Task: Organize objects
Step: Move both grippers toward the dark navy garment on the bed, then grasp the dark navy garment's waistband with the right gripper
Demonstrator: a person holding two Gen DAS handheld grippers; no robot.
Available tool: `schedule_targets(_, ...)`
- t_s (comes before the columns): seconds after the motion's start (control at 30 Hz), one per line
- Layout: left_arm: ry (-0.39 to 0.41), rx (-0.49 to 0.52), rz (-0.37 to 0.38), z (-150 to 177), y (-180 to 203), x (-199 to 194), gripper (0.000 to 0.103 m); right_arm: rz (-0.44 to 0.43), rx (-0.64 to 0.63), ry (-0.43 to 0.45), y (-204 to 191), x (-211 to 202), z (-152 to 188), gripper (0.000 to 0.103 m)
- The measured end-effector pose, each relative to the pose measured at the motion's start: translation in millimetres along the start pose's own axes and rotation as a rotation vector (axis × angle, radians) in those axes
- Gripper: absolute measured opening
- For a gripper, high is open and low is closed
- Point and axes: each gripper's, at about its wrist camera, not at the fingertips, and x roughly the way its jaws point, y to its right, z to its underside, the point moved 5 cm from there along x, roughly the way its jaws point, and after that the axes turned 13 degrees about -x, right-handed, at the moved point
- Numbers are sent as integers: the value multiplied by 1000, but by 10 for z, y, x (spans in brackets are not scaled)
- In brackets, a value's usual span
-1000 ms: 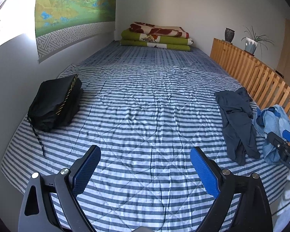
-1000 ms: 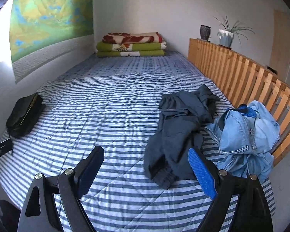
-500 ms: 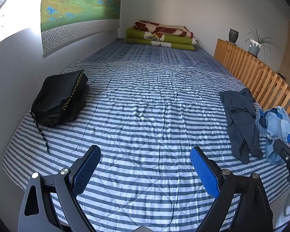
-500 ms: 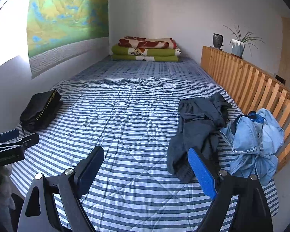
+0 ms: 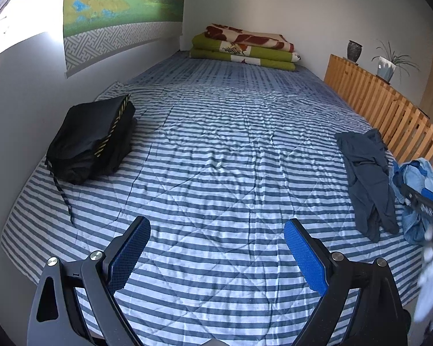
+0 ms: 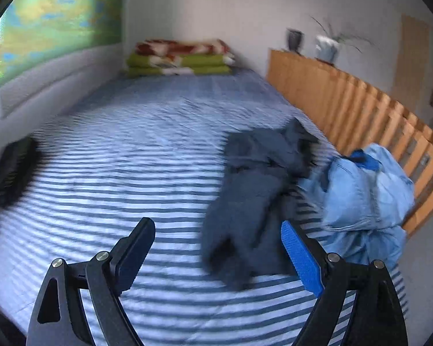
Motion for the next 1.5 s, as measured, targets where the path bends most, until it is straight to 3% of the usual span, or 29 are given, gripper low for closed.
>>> schedule_targets(0.23,-23,-6,-2,-24,-61,169,96,-17,102,-151,516,793,-27,86)
schedule_targets(0.7,-58,-19,-19,-94,-178,372,96,-56,148,-381,654,1825,38,86)
schedule_targets(0.77,-58,-23,-20,-115,-205,372,96,-32,114,-386,625,1863,43,71)
schedule_targets(0.83,-58,-28,-22,-120,-232,366,96,-6,68,-385,587,1834,25,32)
schedule_targets(0.93,-56,-31,-24,-124,-272,350,96,-51,62,-368,526,1714,-2,10)
schedule_targets(1.0,-55,-37,-19,-120,-299,330,96,-65,64,-351,507,1605,-32,5)
schedule_targets(1.1,-52,-42,-12,-97,-325,304,96,-159,77,-326,352,1370,-58,4)
schedule_targets(1.27,-45,-49,0,-54,-406,224,95,-269,12,-236,-132,870,-146,3)
schedule_targets(1.43,-31,-74,11,-42,-558,104,95,-470,-63,-155,-894,268,-314,3)
schedule_targets(1.5,-25,-81,19,-48,-634,35,95,-588,-98,-121,-1246,-27,-389,3)
